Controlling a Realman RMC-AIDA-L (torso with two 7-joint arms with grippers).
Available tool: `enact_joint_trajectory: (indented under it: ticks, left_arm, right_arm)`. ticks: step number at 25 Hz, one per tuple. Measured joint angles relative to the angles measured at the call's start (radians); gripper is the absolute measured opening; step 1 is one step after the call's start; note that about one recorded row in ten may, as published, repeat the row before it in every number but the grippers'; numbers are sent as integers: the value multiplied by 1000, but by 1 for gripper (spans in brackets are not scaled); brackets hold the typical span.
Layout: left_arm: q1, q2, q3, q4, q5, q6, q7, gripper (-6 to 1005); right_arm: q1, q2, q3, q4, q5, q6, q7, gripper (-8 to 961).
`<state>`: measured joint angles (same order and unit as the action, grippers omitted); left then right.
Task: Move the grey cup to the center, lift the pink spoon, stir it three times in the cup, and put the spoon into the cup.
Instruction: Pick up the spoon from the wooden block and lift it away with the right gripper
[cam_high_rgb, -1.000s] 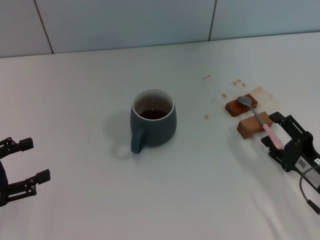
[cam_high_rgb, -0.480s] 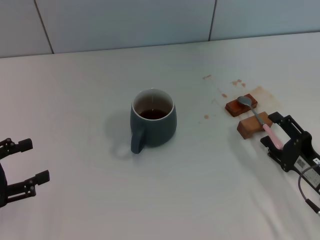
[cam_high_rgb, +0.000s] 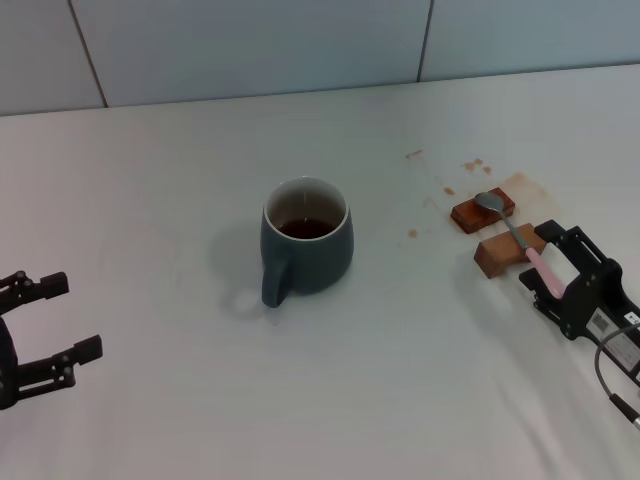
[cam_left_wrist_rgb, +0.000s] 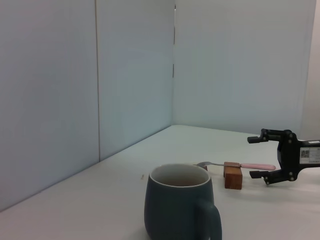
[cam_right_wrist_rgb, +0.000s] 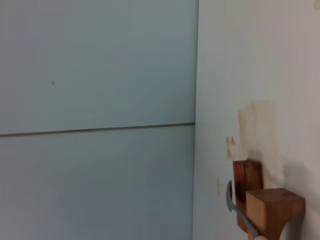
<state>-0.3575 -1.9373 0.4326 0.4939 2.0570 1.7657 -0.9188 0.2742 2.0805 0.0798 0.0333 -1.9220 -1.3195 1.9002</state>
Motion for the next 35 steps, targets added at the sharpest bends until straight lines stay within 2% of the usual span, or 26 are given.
enact_joint_trajectory:
  ticks: [5, 7, 9, 11, 16, 35]
  left_arm:
    - [-10, -3, 0, 0, 0, -3, 0, 843]
    - [-48, -22, 22, -7, 0, -43, -2, 843]
    - [-48, -22, 22, -7, 0, -43, -2, 841]
    - [-81, -38, 49, -11, 0, -95, -29, 841]
    - [-121, -56, 100, -11, 0, -149, -50, 841]
    - [-115, -46, 82, -11, -12, -131, -52, 841]
  right_arm:
    - [3, 0, 0, 1, 0, 1, 2, 817]
    - [3, 0, 0, 0, 0, 2, 2, 816]
    - [4, 0, 0, 0, 0, 3, 2, 816]
    - [4, 0, 0, 0, 0, 3, 2, 816]
    - [3, 1, 0, 1, 0, 4, 3, 816]
    - [6, 1, 5, -1, 0, 17, 5, 788]
